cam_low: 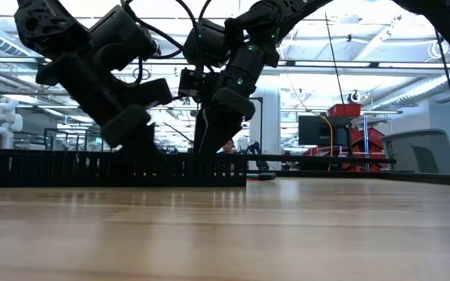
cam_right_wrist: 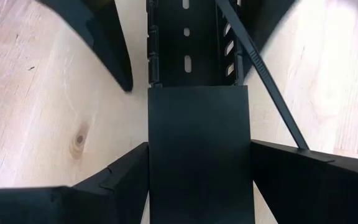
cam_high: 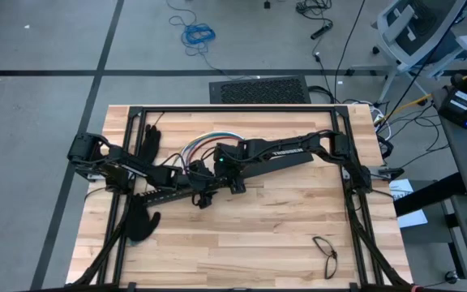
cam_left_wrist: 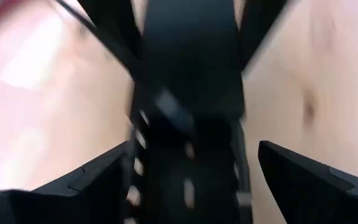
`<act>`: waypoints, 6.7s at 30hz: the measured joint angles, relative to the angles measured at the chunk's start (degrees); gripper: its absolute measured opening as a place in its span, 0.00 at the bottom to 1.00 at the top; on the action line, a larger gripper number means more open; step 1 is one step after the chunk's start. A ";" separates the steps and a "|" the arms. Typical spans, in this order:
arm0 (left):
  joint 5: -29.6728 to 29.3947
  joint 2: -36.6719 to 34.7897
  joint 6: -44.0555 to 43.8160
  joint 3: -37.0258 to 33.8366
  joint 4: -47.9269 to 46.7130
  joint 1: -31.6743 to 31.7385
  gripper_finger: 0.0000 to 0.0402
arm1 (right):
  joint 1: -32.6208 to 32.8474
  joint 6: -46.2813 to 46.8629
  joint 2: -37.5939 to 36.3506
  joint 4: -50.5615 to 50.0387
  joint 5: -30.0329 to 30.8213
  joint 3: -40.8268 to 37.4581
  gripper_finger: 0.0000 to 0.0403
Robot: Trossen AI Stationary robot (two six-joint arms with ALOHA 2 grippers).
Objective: Ziptie cables
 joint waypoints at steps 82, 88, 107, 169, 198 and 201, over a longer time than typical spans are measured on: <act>-1.31 -5.81 -1.55 -0.44 -6.15 0.04 0.52 | 0.35 0.87 0.07 4.17 -0.17 -0.13 0.62; -1.33 -5.81 -0.88 -0.44 -6.18 0.04 0.52 | 0.67 0.87 0.17 6.21 -0.42 -0.26 0.62; 0.12 -5.75 2.75 -0.52 -5.43 0.04 0.52 | 0.72 0.95 0.17 5.89 -1.31 -0.13 0.62; 1.04 -21.79 -1.74 -8.10 -9.24 -1.89 0.88 | 0.72 0.83 0.07 5.22 -1.11 -0.05 0.62; -0.96 -18.73 -3.15 -12.59 2.71 -1.36 0.88 | 0.70 0.85 0.07 5.22 -1.05 -0.07 0.62; -0.93 -15.21 -1.86 -12.53 3.46 -1.36 0.88 | 0.70 0.85 0.07 5.27 -1.07 -0.09 0.62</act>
